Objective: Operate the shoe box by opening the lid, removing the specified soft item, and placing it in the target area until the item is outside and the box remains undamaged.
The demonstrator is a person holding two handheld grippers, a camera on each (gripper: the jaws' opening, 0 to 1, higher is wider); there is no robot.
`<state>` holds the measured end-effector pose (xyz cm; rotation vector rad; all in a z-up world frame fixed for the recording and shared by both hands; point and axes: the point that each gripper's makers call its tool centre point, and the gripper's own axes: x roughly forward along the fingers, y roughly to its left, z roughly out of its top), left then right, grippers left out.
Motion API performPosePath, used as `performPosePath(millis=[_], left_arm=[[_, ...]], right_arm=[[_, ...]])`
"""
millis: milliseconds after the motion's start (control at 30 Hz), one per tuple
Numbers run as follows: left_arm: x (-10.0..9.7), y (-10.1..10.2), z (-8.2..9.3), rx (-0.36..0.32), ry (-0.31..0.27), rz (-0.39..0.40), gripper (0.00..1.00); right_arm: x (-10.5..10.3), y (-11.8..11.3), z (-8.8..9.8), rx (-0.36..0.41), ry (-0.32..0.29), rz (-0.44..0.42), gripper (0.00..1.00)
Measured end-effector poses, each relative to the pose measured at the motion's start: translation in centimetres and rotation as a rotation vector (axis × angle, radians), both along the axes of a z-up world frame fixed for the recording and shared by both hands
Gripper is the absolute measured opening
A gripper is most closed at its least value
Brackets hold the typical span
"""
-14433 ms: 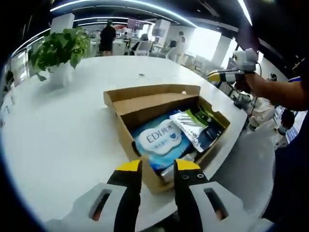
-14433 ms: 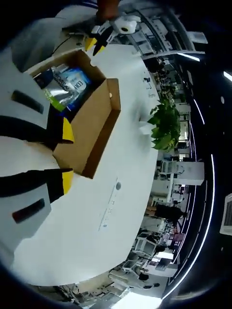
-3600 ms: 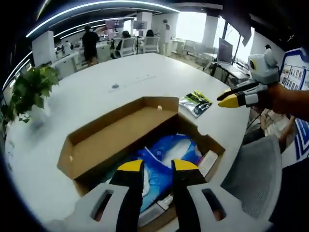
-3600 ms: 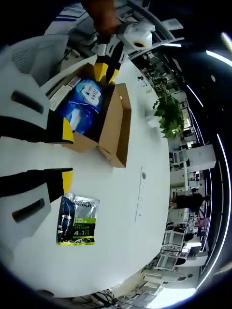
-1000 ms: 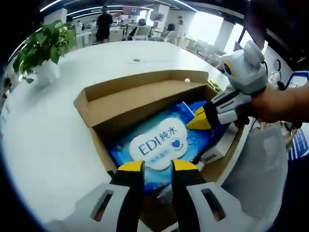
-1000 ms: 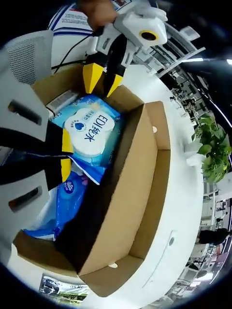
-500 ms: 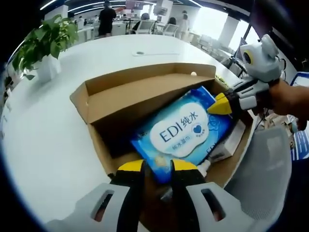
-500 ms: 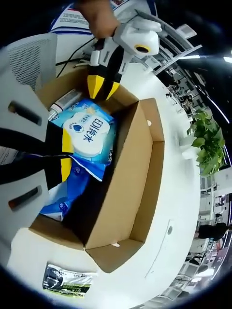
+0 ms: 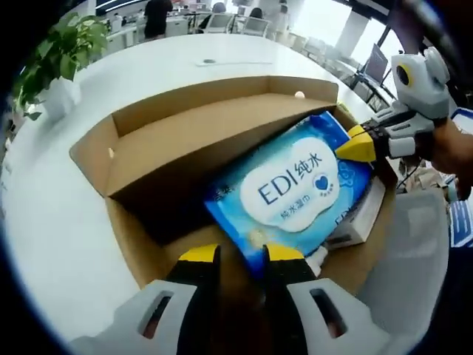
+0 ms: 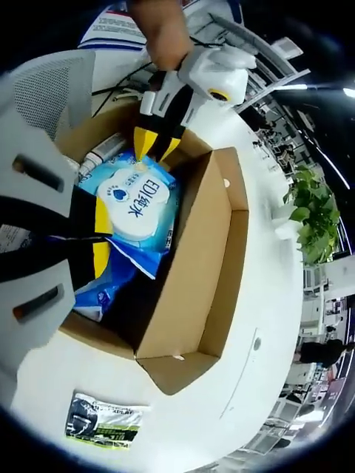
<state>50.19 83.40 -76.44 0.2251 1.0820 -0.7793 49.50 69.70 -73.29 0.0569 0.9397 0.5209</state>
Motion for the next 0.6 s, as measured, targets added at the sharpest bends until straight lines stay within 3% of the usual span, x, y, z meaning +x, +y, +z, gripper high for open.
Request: performPosePath(millis=[267,600], left_arm=[[0.3,-1.3,-0.2,-0.009,0.002,-0.017,0.13],[0.2,-1.4,-1.1,-0.006,0.047,0.003,0.12]], right_arm=[[-0.2,-0.1,-0.2,0.004,-0.001,0.001,0.00],[-0.2,-0.1,-0.3,0.017,-0.002,0.001,0.00]])
